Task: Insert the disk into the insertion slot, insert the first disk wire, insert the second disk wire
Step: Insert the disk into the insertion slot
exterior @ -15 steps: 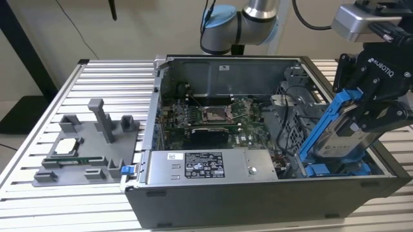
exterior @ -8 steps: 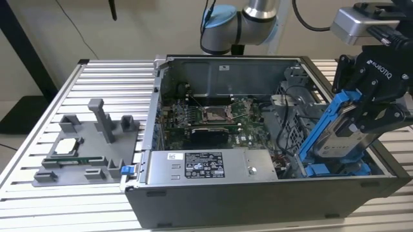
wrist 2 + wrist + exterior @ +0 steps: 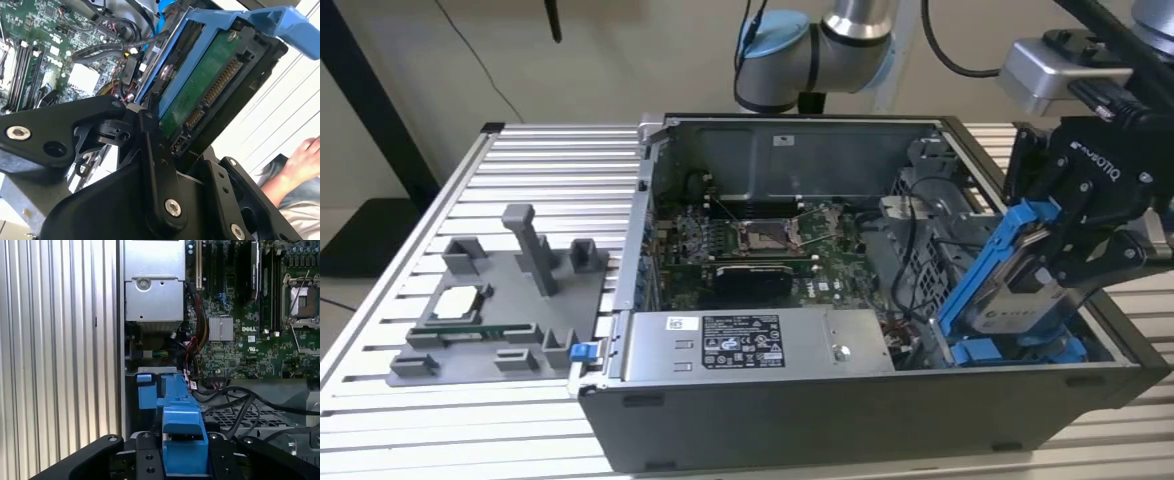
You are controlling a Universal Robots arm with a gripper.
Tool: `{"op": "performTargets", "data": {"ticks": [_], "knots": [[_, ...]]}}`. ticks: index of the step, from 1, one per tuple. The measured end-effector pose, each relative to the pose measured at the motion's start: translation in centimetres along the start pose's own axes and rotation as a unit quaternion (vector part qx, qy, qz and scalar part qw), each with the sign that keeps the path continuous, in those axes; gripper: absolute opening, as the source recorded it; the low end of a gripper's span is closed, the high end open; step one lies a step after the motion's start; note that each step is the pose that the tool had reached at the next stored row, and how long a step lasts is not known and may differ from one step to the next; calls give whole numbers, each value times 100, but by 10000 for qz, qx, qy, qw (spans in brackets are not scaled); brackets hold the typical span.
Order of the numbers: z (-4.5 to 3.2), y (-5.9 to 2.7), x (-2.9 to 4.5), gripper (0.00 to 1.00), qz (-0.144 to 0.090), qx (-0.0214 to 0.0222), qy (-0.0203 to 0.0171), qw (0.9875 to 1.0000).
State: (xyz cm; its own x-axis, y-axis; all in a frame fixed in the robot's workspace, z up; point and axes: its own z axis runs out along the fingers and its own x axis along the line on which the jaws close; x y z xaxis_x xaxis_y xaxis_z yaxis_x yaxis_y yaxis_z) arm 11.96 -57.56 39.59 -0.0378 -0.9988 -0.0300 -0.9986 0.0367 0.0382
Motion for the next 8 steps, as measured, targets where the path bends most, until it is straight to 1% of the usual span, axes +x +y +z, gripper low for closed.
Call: {"op": "performTargets", "data": {"ticks": [4,8], "knots": [[66,-3,3,0,0,0,-1,10000],[110,-4,3,0,0,0,0,10000]]}}
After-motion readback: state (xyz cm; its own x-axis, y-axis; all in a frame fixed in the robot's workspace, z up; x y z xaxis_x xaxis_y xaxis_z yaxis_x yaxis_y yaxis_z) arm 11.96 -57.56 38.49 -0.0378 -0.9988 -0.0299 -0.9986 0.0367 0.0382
